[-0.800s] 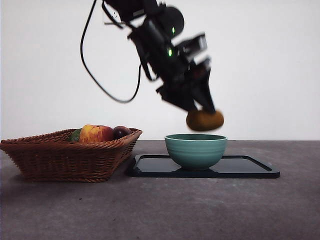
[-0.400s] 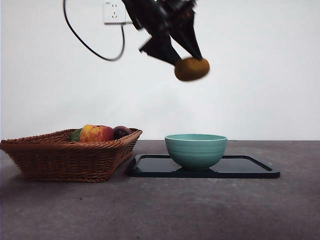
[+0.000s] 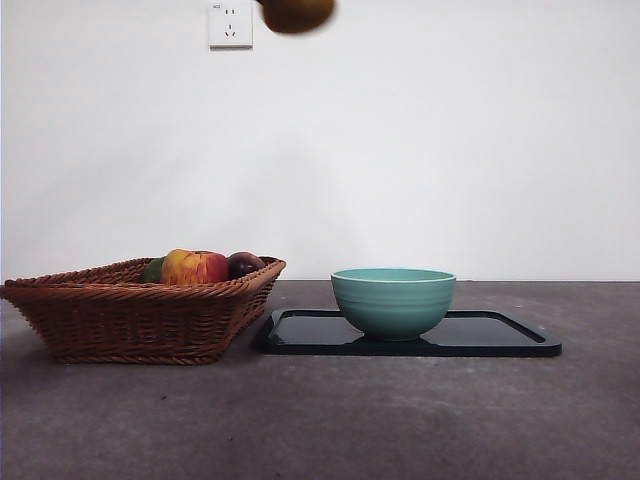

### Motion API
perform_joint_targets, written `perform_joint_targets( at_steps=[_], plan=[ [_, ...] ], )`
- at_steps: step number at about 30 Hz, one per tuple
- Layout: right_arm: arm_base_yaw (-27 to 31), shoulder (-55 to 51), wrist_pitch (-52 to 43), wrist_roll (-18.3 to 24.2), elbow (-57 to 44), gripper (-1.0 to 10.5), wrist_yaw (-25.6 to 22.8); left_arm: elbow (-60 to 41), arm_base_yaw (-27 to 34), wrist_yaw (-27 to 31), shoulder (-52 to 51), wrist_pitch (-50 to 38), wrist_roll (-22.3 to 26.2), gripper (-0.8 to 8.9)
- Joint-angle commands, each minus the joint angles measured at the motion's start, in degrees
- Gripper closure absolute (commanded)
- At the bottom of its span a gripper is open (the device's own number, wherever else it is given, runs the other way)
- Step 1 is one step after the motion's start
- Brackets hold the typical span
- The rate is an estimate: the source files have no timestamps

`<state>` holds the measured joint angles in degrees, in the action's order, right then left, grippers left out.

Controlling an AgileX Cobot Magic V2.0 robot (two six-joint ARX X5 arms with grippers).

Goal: Pick up the wifruite, put it on the bowl, pick up the plate, put it on desk

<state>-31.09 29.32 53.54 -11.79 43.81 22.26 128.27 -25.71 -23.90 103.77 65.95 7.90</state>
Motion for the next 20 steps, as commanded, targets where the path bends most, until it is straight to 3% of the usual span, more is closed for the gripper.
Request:
perform_joint_targets(
  at_steps=[1, 10, 20],
  plan=[
    [-0.3, 0.1, -0.4, 1.5, 0.4, 7.3, -0.2, 2.0, 1.4, -0.1, -1.9, 2.8, -0.9, 6.06],
    [-0.3, 0.1, -0.4, 2.9, 0.4, 7.3, -0.2, 1.2, 5.8, 0.1, -5.0, 11.3, -1.3, 6.06],
    [-0.3, 0.1, -0.3, 2.9, 0.4, 7.3, -0.2, -12.1, 5.9, 0.1, -5.0, 8.5, -2.6, 6.31]
  ],
)
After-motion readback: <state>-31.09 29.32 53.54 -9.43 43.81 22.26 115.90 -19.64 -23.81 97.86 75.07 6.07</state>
